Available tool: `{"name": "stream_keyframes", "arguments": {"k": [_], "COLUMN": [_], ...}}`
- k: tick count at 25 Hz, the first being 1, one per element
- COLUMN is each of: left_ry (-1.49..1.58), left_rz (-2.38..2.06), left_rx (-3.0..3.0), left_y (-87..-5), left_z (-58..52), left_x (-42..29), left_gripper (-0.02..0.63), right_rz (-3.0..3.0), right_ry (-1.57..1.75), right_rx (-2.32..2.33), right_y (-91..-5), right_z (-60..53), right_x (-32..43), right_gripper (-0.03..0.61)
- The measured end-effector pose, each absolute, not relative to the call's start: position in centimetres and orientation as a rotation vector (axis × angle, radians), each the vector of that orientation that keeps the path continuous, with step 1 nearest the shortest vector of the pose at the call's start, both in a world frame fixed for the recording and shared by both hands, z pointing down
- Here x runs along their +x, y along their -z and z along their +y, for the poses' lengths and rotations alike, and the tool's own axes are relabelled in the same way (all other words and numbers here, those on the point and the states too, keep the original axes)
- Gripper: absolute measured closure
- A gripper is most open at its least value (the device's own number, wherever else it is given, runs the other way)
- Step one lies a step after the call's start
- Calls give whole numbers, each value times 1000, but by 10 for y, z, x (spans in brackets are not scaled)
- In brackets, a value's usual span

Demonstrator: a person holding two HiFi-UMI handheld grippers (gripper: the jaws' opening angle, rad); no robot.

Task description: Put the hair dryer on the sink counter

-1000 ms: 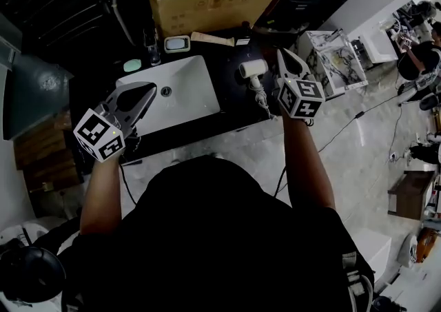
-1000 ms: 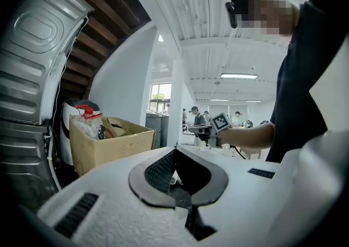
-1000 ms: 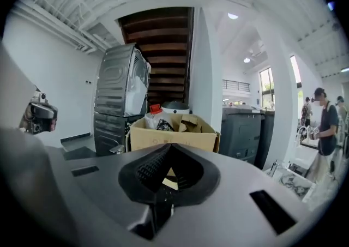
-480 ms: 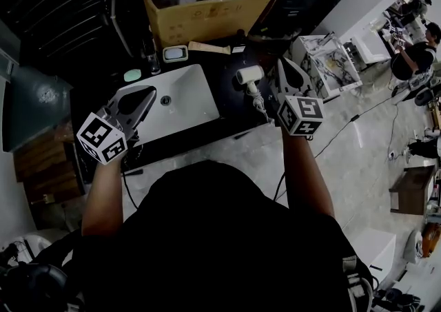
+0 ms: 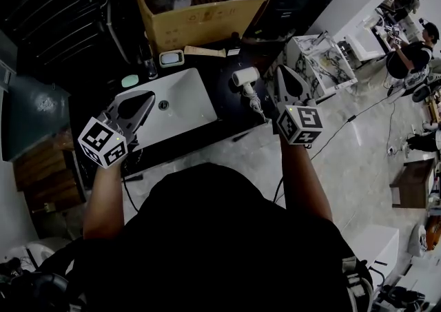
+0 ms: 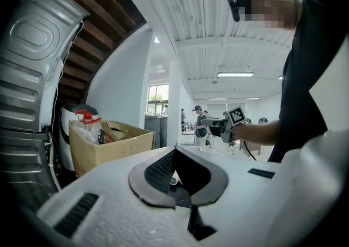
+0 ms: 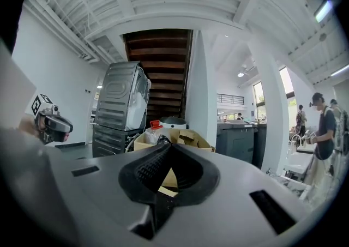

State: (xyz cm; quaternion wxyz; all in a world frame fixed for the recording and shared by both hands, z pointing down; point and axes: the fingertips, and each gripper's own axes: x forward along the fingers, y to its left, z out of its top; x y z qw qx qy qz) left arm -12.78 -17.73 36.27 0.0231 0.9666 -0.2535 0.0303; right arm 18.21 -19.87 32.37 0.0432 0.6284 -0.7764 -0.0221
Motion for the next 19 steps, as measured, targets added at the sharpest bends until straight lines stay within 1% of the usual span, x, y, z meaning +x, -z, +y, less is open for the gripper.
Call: {"name": "stream_keyframes", "arguments": {"k": [19], "left_ry": [-106], "left_rz": [-714], "left_rx": [3005], "left_y": [-363], "left_z": [-170], "left_x": [-107], "left_gripper": [598], "right_rz": [-2304], "right_ry": [24], "right_rx": [1947], "right_y": [-332], "right_z": [-182], "right_x": [199], "right_gripper": [571]}}
